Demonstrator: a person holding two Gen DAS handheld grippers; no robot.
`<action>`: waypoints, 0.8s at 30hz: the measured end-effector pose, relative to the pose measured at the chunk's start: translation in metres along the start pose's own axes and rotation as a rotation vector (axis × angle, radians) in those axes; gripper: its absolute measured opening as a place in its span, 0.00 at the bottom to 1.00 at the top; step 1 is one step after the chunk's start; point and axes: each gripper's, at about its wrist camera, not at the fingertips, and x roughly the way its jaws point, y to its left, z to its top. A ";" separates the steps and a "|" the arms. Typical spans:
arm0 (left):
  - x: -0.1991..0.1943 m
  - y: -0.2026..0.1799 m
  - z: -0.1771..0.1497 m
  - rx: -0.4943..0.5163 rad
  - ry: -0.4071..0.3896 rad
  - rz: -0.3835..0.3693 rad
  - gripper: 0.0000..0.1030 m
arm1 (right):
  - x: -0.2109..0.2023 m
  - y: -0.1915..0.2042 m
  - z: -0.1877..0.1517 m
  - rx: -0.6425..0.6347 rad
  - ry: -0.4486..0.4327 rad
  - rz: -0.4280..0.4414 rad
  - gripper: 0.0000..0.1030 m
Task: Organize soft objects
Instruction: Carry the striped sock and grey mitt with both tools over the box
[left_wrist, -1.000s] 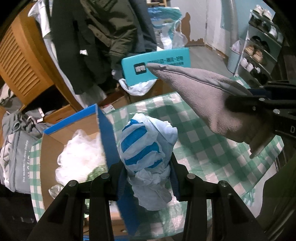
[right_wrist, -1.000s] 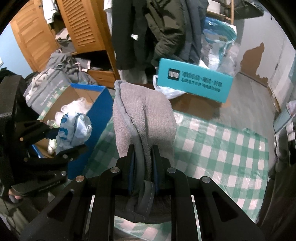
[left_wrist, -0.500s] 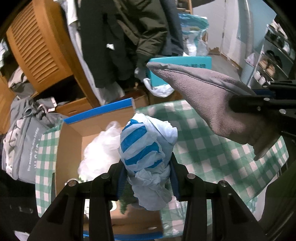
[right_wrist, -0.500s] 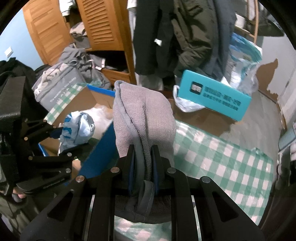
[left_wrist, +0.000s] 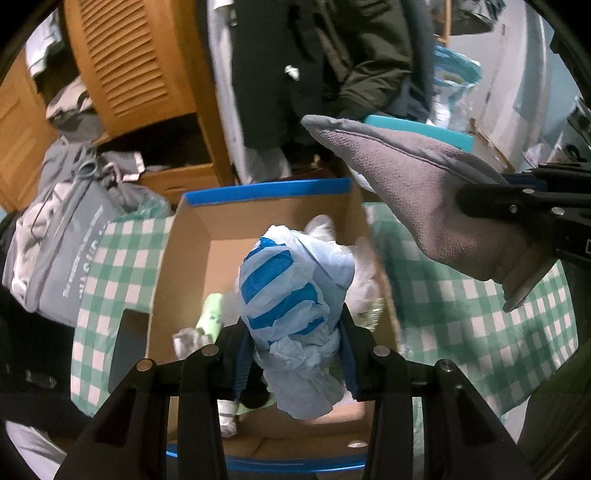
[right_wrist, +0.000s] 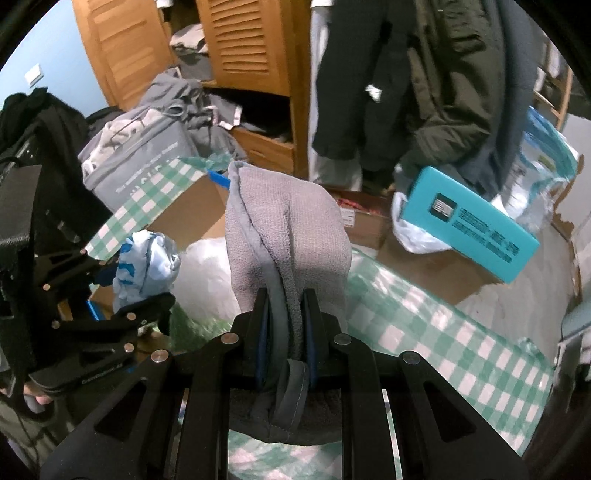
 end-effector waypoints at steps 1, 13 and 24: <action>0.001 0.004 -0.001 -0.008 0.002 0.001 0.40 | 0.004 0.003 0.004 -0.008 0.005 0.003 0.14; 0.036 0.060 -0.011 -0.127 0.086 0.021 0.40 | 0.042 0.055 0.042 -0.111 0.054 0.046 0.14; 0.054 0.076 -0.015 -0.211 0.137 -0.022 0.42 | 0.081 0.091 0.061 -0.199 0.140 0.059 0.16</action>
